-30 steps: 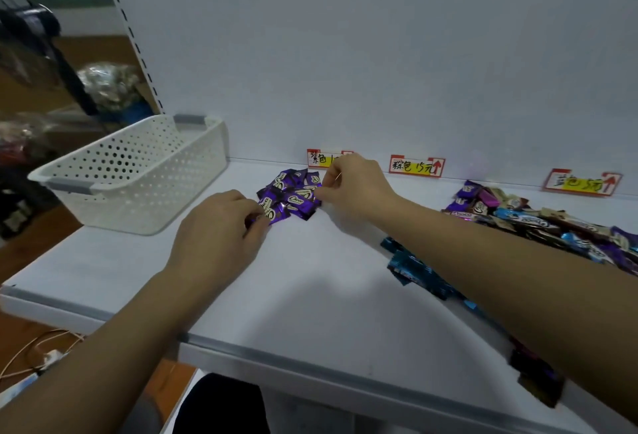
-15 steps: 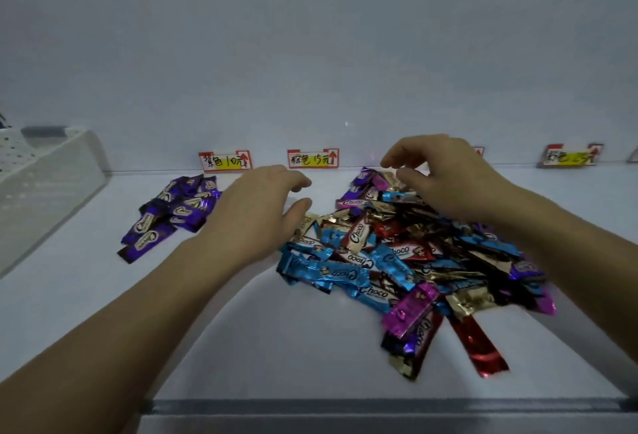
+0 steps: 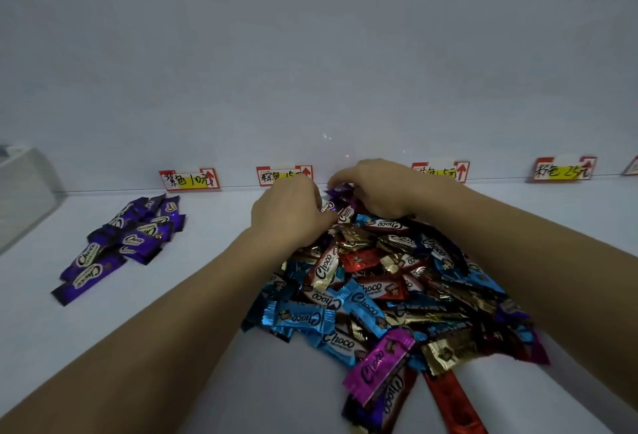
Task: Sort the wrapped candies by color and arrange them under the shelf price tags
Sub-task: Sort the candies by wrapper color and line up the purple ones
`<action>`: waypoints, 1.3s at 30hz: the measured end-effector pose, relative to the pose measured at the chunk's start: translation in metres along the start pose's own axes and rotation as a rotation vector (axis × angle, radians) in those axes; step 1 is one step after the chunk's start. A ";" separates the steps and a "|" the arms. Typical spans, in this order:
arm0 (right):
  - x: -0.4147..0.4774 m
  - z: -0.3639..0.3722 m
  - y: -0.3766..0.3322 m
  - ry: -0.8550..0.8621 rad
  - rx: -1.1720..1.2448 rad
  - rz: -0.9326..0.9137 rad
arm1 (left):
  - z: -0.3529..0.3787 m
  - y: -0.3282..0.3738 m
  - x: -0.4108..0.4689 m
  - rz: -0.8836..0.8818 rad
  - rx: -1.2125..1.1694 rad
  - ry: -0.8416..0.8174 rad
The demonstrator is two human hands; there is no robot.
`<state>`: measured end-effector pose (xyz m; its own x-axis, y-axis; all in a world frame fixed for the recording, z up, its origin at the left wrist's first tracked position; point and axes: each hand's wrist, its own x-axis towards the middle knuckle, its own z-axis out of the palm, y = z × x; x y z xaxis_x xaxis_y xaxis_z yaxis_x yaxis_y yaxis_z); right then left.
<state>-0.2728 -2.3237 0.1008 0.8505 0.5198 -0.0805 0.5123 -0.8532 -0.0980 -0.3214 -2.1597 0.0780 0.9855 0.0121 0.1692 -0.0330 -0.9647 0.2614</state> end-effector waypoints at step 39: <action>0.075 0.016 -0.235 0.040 0.711 -0.042 | -0.092 -0.244 -0.141 -0.466 -0.321 0.425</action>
<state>-0.3313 -2.0834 0.1015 0.8426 0.5378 -0.0274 0.3539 -0.5914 -0.7245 -0.4679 -1.9013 0.0780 0.7607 0.5696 0.3112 0.2646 -0.7099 0.6527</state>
